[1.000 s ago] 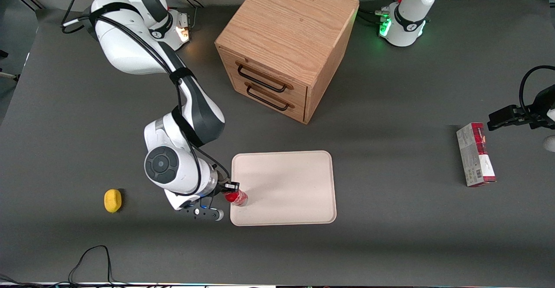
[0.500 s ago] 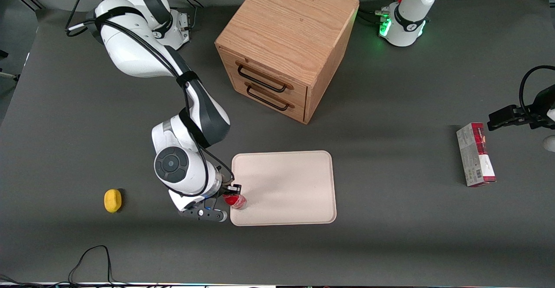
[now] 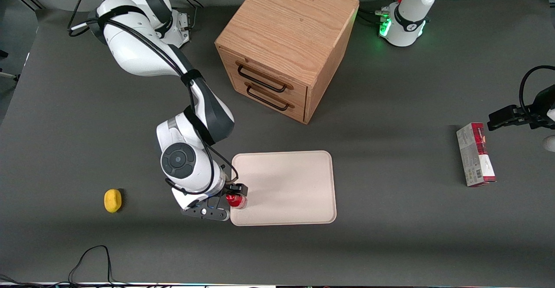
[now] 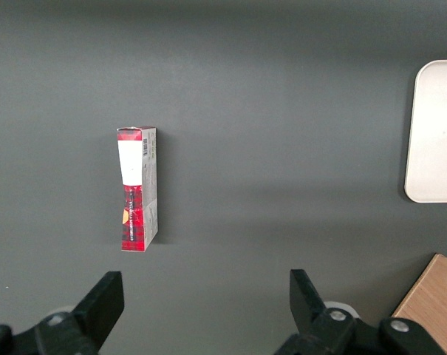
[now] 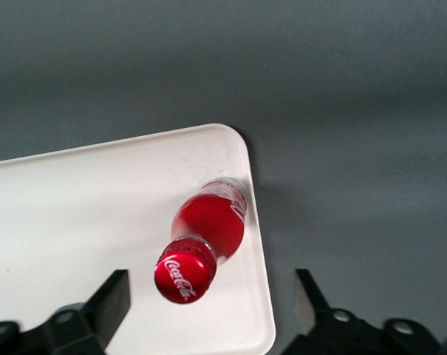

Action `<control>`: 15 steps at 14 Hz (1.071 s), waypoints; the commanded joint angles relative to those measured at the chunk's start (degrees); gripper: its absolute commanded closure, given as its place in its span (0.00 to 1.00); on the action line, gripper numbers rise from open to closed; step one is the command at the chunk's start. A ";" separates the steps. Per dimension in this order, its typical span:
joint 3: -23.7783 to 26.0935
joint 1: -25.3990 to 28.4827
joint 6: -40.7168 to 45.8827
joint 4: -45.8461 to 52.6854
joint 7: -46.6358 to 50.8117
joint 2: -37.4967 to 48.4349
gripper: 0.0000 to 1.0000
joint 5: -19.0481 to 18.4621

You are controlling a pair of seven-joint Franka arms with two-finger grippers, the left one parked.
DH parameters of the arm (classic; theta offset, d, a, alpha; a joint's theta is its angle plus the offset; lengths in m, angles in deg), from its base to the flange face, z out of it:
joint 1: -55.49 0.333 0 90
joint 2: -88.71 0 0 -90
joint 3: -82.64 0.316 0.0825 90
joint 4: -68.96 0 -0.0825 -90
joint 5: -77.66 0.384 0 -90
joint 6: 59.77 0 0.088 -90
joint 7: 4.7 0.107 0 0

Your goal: Place coke bottle on tray

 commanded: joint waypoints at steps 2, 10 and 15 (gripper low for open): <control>-0.41 0.63 0.25 2.44 1.80 -1.23 0.00 -1.09; -0.24 -1.64 11.48 -2.80 -3.28 9.73 0.00 0.39; -0.41 -9.46 4.74 -35.03 -13.64 32.92 0.00 3.99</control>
